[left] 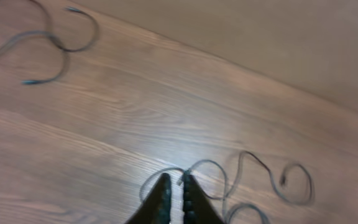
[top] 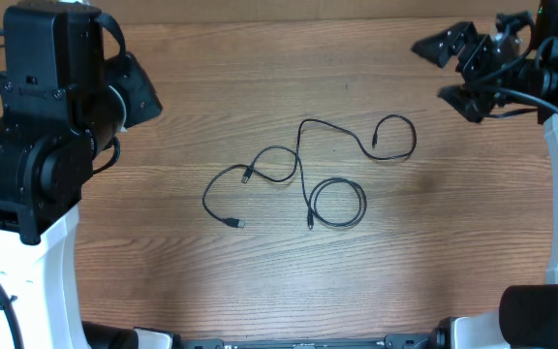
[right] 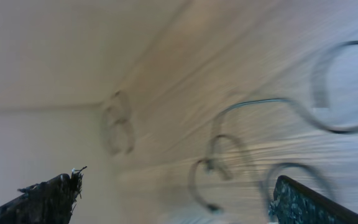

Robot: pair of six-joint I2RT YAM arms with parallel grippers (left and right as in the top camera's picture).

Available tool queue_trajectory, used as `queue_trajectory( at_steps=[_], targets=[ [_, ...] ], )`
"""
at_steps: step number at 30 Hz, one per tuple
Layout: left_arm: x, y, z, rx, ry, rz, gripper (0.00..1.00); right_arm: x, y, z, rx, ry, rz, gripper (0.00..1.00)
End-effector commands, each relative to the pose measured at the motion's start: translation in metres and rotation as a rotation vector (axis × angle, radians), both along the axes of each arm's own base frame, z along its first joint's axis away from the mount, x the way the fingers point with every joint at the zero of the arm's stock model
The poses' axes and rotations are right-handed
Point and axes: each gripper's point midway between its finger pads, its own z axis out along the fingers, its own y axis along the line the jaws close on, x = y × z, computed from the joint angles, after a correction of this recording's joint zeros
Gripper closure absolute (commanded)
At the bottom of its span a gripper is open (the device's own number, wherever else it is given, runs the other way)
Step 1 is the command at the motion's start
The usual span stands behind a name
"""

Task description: Untangle cables

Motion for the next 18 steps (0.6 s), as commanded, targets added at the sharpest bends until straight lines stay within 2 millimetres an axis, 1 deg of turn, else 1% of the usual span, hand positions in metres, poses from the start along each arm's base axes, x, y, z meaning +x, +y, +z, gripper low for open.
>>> queue_trajectory(
  at_steps=[1,3,4,5,6,8,10,11,15,16,18],
  targets=[
    [0.002,-0.039,-0.002,-0.029,0.008,-0.281,0.82,0.002,-0.028,-0.014,-0.15,0.038,-0.106,0.0],
    [0.004,-0.069,-0.008,-0.057,0.024,-0.473,0.65,0.001,-0.027,-0.014,-0.149,0.041,-0.105,0.0],
    [0.005,-0.08,-0.013,-0.069,0.036,-0.547,0.53,0.001,-0.027,-0.014,-0.149,0.041,-0.106,0.0],
    [0.007,-0.092,-0.019,-0.075,0.05,-0.614,0.48,0.001,-0.027,-0.014,-0.149,0.041,-0.105,0.0],
    [0.01,-0.101,-0.025,-0.079,0.069,-0.669,0.41,0.001,-0.027,-0.015,-0.149,0.042,-0.105,0.0],
    [0.018,-0.117,-0.044,-0.071,0.119,-0.736,0.28,0.002,-0.027,-0.015,-0.149,0.042,-0.105,0.0],
    [0.027,-0.133,-0.066,-0.055,0.178,-0.791,0.12,0.001,-0.027,-0.015,-0.149,0.043,-0.105,0.0],
    [0.032,-0.141,-0.078,-0.046,0.205,-0.82,0.01,0.001,-0.027,-0.015,-0.15,0.043,-0.105,0.0],
    [0.05,-0.174,-0.124,-0.033,0.309,-0.891,0.0,0.001,-0.027,-0.015,-0.15,0.042,-0.105,0.0],
    [0.059,-0.189,-0.151,-0.028,0.365,-0.912,0.0,0.001,-0.028,-0.015,-0.152,0.041,-0.103,0.0],
    [0.067,-0.2,-0.178,-0.01,0.418,-0.92,0.0,0.001,-0.028,-0.015,-0.153,0.045,-0.104,0.0]
  ],
)
